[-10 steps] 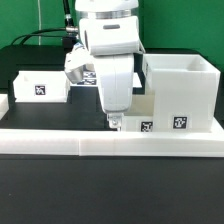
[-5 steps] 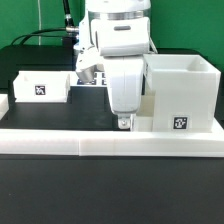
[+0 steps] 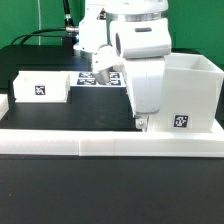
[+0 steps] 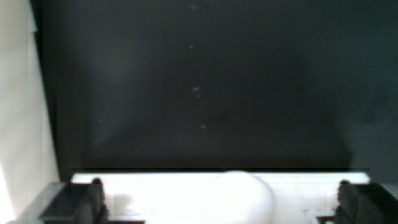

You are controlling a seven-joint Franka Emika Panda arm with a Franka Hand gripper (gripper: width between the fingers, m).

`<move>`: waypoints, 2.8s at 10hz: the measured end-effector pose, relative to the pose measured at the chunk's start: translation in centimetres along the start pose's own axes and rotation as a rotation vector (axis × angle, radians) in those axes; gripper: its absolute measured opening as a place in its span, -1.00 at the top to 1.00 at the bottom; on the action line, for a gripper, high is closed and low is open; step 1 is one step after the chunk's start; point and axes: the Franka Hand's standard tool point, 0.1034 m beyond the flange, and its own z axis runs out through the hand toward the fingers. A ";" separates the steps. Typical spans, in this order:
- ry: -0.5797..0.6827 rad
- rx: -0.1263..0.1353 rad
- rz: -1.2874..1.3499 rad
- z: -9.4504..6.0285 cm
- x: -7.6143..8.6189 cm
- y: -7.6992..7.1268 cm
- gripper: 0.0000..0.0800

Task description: Assemble drawer

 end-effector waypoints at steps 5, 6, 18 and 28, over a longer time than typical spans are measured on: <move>-0.012 0.034 -0.015 0.0 -2.6 -0.4 -0.62; -0.013 0.034 -0.020 -0.3 -3.1 -0.3 -0.62; 0.025 -0.290 0.164 -1.0 -4.6 -7.7 -0.62; 0.129 -0.293 1.127 -3.3 -8.5 -11.2 -0.62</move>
Offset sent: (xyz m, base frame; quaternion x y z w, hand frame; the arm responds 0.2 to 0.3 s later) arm -0.0061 -0.0281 -0.0048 0.0281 -0.0146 -0.0297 0.9991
